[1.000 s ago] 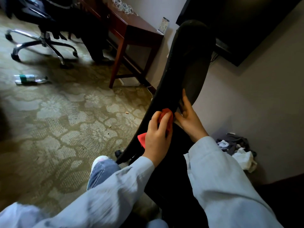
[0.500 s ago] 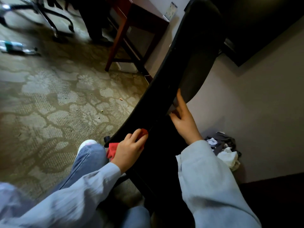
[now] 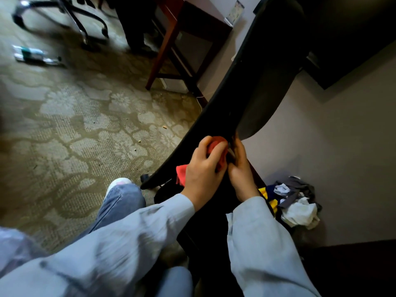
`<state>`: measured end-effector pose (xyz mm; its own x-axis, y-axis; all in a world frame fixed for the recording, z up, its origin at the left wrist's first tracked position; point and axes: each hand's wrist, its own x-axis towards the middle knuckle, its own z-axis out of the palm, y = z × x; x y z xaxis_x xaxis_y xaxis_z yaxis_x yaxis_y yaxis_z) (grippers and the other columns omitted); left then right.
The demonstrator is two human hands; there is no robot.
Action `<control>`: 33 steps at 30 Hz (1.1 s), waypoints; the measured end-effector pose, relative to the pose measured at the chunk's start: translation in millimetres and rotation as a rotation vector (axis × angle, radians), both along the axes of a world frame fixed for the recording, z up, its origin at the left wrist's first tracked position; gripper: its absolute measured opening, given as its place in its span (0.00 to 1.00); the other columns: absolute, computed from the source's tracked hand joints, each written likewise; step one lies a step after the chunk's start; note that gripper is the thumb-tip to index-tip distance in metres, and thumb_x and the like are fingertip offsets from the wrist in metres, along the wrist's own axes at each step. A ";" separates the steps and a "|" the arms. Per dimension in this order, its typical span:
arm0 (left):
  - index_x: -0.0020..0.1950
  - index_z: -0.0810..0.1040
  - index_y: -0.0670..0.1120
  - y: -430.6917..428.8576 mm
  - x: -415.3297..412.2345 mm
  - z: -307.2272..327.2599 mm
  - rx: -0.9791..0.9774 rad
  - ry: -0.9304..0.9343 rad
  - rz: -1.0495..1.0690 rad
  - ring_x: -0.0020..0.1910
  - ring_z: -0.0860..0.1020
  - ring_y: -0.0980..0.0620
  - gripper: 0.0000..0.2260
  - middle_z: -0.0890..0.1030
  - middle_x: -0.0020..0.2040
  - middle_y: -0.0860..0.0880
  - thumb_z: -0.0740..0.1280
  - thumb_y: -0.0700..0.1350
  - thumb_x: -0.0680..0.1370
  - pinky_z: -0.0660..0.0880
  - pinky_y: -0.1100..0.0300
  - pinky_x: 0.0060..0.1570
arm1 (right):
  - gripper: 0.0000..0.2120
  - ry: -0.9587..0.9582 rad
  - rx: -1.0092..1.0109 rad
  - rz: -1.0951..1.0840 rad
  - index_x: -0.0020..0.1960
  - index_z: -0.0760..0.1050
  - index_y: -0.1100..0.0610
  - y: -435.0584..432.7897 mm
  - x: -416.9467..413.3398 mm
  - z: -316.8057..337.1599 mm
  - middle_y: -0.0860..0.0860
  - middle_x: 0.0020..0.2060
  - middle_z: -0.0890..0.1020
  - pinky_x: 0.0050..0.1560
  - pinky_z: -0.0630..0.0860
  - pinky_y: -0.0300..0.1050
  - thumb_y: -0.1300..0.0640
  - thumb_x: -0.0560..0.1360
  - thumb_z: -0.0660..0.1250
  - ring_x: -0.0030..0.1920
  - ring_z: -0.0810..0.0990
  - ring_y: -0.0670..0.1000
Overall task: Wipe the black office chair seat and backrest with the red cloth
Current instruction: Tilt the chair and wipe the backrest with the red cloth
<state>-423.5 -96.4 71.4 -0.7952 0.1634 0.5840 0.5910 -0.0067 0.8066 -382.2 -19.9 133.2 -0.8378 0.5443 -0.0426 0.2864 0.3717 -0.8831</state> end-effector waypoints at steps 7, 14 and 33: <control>0.56 0.78 0.48 -4.6 3.4 -24.5 0.017 -0.186 -0.083 0.54 0.74 0.54 0.17 0.75 0.58 0.47 0.69 0.42 0.67 0.68 0.69 0.51 | 0.37 -0.036 -0.007 0.060 0.75 0.52 0.45 4.1 0.0 -4.8 0.46 0.69 0.65 0.72 0.63 0.53 0.76 0.75 0.53 0.72 0.64 0.49; 0.50 0.80 0.47 -14.7 15.7 -70.7 -0.025 -0.499 -0.129 0.49 0.76 0.53 0.13 0.77 0.51 0.50 0.67 0.45 0.66 0.72 0.61 0.50 | 0.38 -0.079 -0.030 0.098 0.74 0.49 0.41 -0.7 6.3 -9.2 0.46 0.73 0.62 0.73 0.59 0.55 0.74 0.75 0.55 0.73 0.61 0.47; 0.63 0.73 0.42 9.8 12.8 -33.8 0.191 -0.285 -0.054 0.64 0.69 0.50 0.17 0.70 0.64 0.42 0.62 0.41 0.74 0.64 0.61 0.67 | 0.41 -0.064 0.066 0.063 0.69 0.50 0.34 -4.6 1.9 -23.0 0.48 0.75 0.59 0.73 0.59 0.53 0.76 0.74 0.54 0.74 0.59 0.47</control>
<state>-410.7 -86.6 37.6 -0.9239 0.1187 0.3638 0.3368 -0.1991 0.9203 -380.4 -24.5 110.2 -0.8673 0.4938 -0.0623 0.3151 0.4479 -0.8367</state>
